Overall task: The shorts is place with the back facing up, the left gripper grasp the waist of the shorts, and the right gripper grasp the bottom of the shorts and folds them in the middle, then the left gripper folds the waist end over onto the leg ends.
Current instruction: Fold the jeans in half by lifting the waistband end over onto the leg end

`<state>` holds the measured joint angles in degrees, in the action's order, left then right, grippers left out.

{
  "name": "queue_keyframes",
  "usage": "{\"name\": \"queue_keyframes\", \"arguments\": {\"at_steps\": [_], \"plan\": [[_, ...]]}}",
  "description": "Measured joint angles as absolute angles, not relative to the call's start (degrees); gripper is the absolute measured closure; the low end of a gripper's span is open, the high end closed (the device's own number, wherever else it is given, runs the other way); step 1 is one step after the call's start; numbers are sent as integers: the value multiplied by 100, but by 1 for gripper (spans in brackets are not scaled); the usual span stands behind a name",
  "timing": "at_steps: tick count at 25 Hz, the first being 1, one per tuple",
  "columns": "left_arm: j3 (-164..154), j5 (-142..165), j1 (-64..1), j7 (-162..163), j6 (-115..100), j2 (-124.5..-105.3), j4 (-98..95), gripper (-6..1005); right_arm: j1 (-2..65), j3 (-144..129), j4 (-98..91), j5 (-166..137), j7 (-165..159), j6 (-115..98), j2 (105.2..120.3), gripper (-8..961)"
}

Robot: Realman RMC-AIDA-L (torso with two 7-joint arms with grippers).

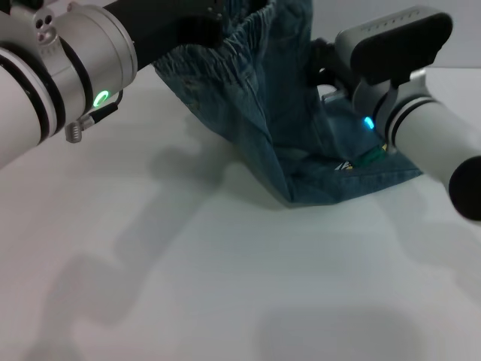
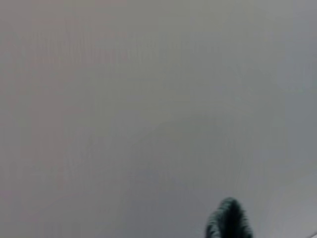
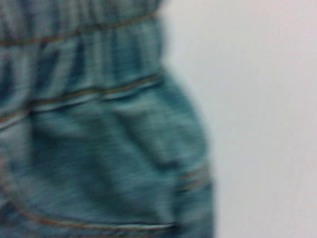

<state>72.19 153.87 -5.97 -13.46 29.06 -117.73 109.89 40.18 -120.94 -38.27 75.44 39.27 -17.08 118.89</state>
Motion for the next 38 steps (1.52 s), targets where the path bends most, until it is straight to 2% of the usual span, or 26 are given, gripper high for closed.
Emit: {"name": "queue_keyframes", "arguments": {"at_steps": [6,11,17,27,38], "plan": [[7218,15390,-633,-1353,2909,-11768,10893,959,3984,-12128,-3989,7450,3932,-1623,11899,955],[7257,15390,-672,-1354,2882,-11772,10810,959,3575,-12599,-4516,7495,3887,-1501,11960,955],[7286,15411,-706,-1357,2811,-11777,10786,959,3165,-12688,-4908,7505,3865,-1282,11957,955],[7276,15406,-724,-1362,2741,-11777,10797,959,3174,-12640,-4676,7515,3546,-1275,11950,954],[7248,15392,-772,-1467,2712,-11781,10862,958,3476,-13212,-5069,7515,3253,-1011,11958,954]]}}
